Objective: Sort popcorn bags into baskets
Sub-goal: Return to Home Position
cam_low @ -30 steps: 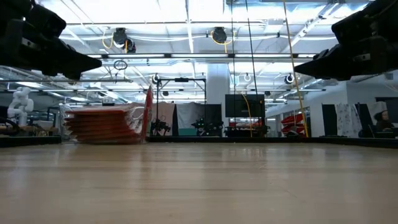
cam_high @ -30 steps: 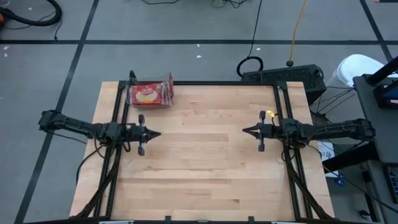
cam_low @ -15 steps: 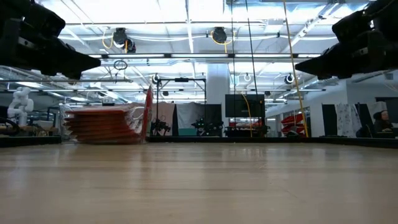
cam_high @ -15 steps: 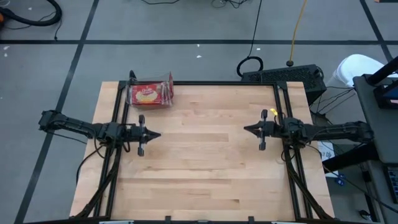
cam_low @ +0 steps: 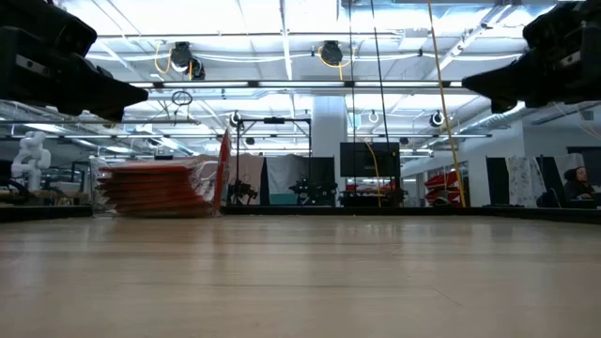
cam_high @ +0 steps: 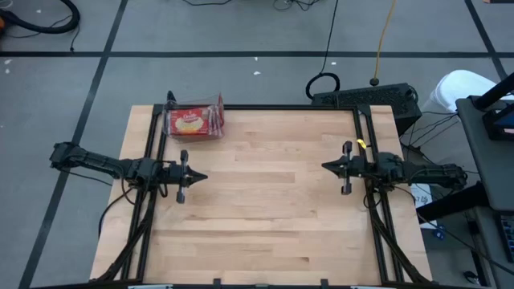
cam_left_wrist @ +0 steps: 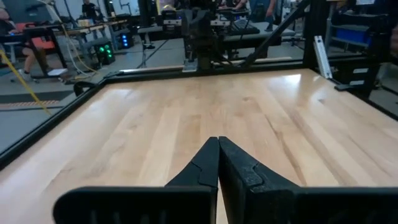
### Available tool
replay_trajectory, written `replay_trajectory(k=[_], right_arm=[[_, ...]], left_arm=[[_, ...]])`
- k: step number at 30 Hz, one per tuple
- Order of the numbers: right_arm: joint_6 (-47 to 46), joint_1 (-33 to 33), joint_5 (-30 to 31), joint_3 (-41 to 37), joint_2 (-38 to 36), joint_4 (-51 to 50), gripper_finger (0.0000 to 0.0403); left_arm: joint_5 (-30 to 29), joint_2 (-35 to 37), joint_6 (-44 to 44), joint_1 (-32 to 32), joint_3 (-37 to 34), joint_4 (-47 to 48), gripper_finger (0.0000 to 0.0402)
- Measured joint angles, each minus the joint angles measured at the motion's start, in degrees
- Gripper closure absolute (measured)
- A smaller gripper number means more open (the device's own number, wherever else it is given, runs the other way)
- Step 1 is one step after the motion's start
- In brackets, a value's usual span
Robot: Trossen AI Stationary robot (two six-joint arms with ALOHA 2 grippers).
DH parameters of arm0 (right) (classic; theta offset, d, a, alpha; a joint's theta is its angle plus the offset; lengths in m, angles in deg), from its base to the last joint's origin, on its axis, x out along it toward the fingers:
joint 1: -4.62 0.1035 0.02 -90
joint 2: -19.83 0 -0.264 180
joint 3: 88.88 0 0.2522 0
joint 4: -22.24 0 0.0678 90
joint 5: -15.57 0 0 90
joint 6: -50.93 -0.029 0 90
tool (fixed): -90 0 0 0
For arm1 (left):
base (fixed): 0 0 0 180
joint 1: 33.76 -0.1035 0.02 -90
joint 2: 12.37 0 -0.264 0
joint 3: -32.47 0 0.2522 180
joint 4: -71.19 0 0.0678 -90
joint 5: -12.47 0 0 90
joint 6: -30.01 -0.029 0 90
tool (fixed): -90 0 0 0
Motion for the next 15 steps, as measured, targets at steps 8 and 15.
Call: replay_trajectory(k=[8, 15], right_arm=[[1.7, 0.0, -0.1, 0.1, -1.1, 0.5, 0.0403], [-0.1, 0.0, 0.0, -1.6, -0.7, 0.8, 0.0403]], left_arm=[[-0.6, 0.0, -0.1, 0.0, 0.0, -0.1, 0.0394], [2.1, 2.7, -4.0, -0.1, 0.0, 0.3, 0.0397]])
